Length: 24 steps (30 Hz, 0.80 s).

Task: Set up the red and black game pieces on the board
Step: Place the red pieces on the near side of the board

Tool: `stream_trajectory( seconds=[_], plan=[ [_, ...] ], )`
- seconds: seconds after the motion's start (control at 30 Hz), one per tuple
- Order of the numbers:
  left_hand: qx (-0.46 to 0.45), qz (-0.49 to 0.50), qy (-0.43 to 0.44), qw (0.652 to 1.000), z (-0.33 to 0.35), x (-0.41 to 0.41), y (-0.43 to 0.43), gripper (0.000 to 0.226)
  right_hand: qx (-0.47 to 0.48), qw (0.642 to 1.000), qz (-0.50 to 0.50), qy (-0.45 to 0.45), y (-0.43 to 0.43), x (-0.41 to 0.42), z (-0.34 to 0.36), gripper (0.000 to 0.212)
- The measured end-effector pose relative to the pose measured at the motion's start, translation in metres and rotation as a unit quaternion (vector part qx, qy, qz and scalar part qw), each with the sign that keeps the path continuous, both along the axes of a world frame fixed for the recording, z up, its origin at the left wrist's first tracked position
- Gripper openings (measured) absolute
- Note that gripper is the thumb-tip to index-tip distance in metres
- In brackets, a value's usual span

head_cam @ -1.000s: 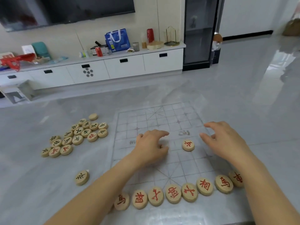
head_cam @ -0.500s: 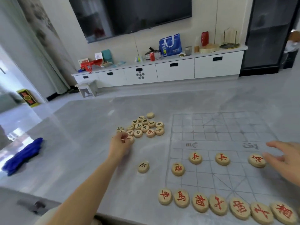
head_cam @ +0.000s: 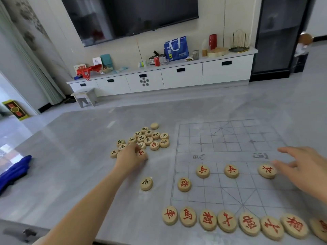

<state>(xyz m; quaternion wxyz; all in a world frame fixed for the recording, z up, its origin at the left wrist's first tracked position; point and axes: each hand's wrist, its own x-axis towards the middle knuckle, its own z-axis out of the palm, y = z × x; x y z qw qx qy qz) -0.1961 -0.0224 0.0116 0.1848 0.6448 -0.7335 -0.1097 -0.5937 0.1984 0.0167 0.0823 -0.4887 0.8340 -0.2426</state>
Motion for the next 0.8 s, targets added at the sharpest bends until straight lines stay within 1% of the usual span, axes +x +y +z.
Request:
stream_trajectory(
  seconds=[0.07, 0.13, 0.27, 0.33, 0.4, 0.43, 0.47, 0.53, 0.57, 0.6, 0.63, 0.7, 0.73, 0.8],
  plan=[
    [-0.018, 0.022, 0.044, 0.999, 0.004, 0.0, 0.001, 0.027, 0.0, 1.0, 0.002, 0.001, 0.002, -0.003, -0.001, 0.104],
    [0.006, 0.035, 0.072, 0.997, 0.007, 0.006, -0.001, 0.027, 0.006, 1.0, 0.006, 0.008, 0.003, -0.008, -0.007, 0.115],
    [0.103, -0.046, 0.07, 0.991, 0.004, 0.021, 0.002, 0.023, 0.002, 1.0, 0.009, -0.002, 0.004, -0.014, -0.012, 0.117],
    [0.117, -0.077, 0.079, 0.987, 0.008, 0.023, 0.012, 0.027, 0.005, 1.0, 0.009, -0.004, 0.004, -0.012, -0.011, 0.12],
    [0.11, -0.113, 0.099, 0.983, 0.02, 0.016, 0.027, 0.037, -0.006, 1.0, 0.01, -0.016, 0.003, -0.003, -0.003, 0.119],
    [0.103, -0.135, 0.11, 0.979, 0.028, 0.007, 0.038, 0.041, -0.019, 0.999, 0.013, -0.025, 0.003, 0.008, 0.006, 0.113],
    [0.095, -0.165, 0.118, 0.975, 0.037, -0.006, 0.051, 0.045, -0.034, 0.998, 0.028, -0.033, 0.003, 0.022, 0.018, 0.098],
    [0.086, -0.252, 0.124, 0.956, 0.053, -0.038, 0.081, 0.054, -0.074, 0.992, 0.072, -0.076, 0.003, 0.052, 0.034, 0.047],
    [0.082, -0.301, 0.119, 0.943, 0.059, -0.056, 0.098, 0.059, -0.083, 0.984, 0.101, -0.118, 0.003, 0.067, 0.039, 0.026],
    [0.072, -0.346, 0.107, 0.929, 0.064, -0.075, 0.113, 0.065, -0.083, 0.974, 0.132, -0.164, 0.003, 0.081, 0.044, 0.017],
    [0.057, -0.382, 0.094, 0.917, 0.068, -0.092, 0.127, 0.068, -0.083, 0.961, 0.156, -0.213, 0.004, 0.091, 0.048, 0.015],
    [0.025, -0.43, 0.086, 0.898, 0.072, -0.121, 0.145, 0.071, -0.088, 0.929, 0.184, -0.308, 0.01, 0.099, 0.054, 0.023],
    [0.013, -0.443, 0.09, 0.892, 0.072, -0.131, 0.15, 0.071, -0.087, 0.915, 0.185, -0.347, 0.011, 0.098, 0.057, 0.028],
    [0.002, -0.457, 0.096, 0.884, 0.071, -0.149, 0.155, 0.07, -0.072, 0.899, 0.17, -0.398, 0.015, 0.091, 0.059, 0.031]
  ],
)
